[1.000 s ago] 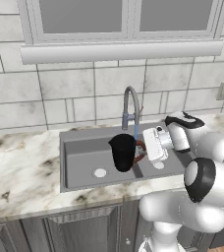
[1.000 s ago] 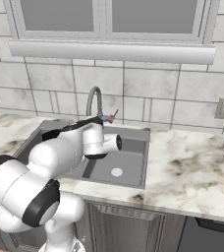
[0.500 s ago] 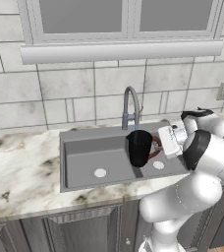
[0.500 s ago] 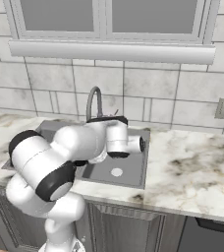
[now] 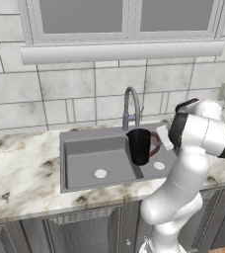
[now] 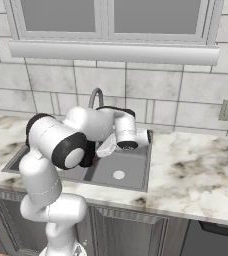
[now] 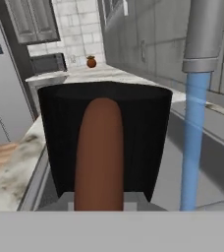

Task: Turn on the sink faucet and place the jug under the water for a few seconds to fill it up.

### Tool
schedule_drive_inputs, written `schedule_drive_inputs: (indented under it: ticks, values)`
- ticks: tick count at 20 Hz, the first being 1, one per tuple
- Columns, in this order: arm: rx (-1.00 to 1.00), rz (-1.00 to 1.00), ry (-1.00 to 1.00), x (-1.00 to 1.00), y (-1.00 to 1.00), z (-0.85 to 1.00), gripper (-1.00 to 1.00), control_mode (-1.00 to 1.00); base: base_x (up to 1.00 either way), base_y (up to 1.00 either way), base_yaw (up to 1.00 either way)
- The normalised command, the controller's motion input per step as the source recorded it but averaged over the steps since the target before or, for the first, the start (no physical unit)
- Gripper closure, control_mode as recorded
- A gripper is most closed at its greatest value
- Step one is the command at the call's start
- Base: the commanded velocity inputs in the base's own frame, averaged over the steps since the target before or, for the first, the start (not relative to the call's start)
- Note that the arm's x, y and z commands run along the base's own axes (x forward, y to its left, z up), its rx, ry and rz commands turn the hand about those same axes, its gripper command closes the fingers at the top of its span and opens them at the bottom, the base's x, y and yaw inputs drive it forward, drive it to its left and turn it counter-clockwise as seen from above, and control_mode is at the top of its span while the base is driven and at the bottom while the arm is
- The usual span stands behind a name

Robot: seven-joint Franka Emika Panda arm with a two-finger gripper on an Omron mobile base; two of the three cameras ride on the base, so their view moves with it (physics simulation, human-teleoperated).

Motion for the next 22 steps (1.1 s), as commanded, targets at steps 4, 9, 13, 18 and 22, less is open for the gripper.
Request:
schedule_drive_inputs:
  ticks: [4,9,13,18,22]
  values:
    - [-0.06,0.00,0.27,0.36,0.00,-0.22,1.00,-1.00,0.00,0.00,0.00]
    - [-0.05,0.00,0.23,0.38,0.00,-0.19,1.00,-1.00,0.00,0.00,0.00]
    - [-0.02,0.00,0.18,0.39,0.00,-0.23,1.00,-1.00,0.00,0.00,0.00]
    - [0.00,0.00,0.12,0.36,-0.01,-0.30,1.00,-1.00,0.00,0.00,0.00]
    - [0.00,0.00,0.06,0.37,0.00,-0.22,1.00,-1.00,0.00,0.00,0.00]
